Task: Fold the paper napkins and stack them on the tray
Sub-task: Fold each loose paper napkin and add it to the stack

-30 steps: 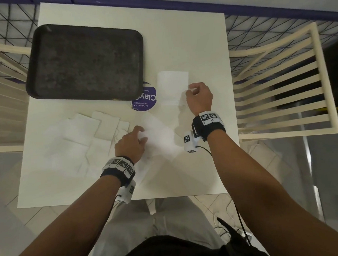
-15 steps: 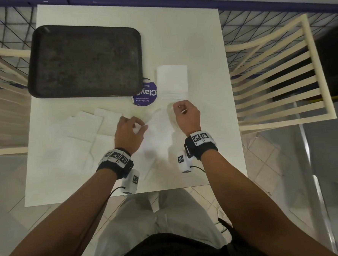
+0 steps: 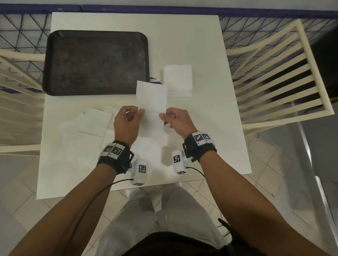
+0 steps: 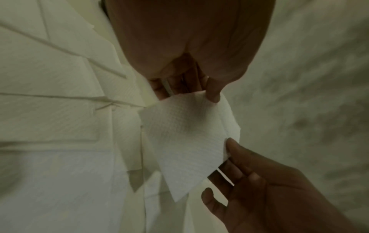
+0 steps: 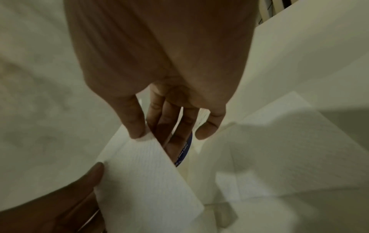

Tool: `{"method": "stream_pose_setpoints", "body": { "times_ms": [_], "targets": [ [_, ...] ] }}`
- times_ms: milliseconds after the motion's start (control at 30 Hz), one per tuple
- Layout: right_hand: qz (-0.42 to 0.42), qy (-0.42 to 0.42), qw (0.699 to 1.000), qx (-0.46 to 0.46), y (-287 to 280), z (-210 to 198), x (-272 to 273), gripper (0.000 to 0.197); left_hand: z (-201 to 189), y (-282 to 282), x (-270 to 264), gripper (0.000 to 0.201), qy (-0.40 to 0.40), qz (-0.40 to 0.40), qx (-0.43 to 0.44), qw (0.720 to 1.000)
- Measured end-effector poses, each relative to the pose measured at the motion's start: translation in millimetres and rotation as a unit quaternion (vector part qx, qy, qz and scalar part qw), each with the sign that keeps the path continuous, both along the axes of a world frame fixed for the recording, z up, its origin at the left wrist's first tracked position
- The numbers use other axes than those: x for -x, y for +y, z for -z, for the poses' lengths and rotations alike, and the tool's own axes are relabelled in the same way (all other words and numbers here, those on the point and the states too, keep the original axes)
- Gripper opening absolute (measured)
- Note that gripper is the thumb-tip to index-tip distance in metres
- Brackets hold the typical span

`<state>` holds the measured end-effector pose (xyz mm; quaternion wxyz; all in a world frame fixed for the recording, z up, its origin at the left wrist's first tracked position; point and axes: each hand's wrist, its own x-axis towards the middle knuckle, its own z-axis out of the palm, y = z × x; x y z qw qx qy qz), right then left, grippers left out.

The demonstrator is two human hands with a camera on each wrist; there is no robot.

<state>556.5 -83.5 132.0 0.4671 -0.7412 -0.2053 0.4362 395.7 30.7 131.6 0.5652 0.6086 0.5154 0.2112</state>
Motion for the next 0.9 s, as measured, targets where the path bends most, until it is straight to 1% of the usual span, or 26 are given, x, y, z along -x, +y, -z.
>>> {"method": "stream_pose_setpoints", "body": {
  "times_ms": [167, 267, 333, 433, 467, 533, 633, 700, 800, 900],
  "targets": [
    [-0.008, -0.037, 0.999, -0.025, -1, -4, 5, 0.013, -6, 1, 9, 0.032, -0.051, -0.005, 0.087, 0.995],
    [0.002, -0.036, 0.999, -0.030, -2, -4, 6, 0.012, -12, -2, 13, 0.022, -0.091, -0.011, 0.133, 0.987],
    [0.006, -0.039, 0.999, -0.030, -3, -5, 7, 0.011, -13, -1, 15, 0.020, -0.113, -0.015, 0.159, 0.981],
    [0.015, -0.031, 0.999, -0.030, -3, -5, 6, 0.005, -13, 0, 18, 0.016, -0.112, -0.020, 0.166, 0.980],
    [0.020, -0.027, 0.999, -0.032, -3, -6, 6, 0.006, -12, -1, 18, 0.015, -0.111, -0.021, 0.166, 0.980],
    [0.031, -0.020, 0.999, -0.035, -3, -7, 5, 0.015, -12, -1, 18, 0.013, -0.110, -0.019, 0.161, 0.981],
    [0.036, -0.019, 0.999, -0.032, -3, -8, 4, 0.024, -11, -2, 19, 0.011, -0.111, -0.014, 0.155, 0.982],
    [0.037, -0.012, 0.999, -0.035, -3, -12, 3, 0.022, -13, -1, 18, 0.011, -0.120, -0.011, 0.156, 0.980],
    [0.044, 0.009, 0.998, -0.037, -3, -14, 4, 0.013, -14, 0, 18, 0.014, -0.135, -0.002, 0.171, 0.976],
    [0.057, 0.036, 0.997, -0.031, -2, -13, 5, 0.016, -12, 0, 19, 0.018, -0.133, 0.010, 0.177, 0.975]
  ]
}}
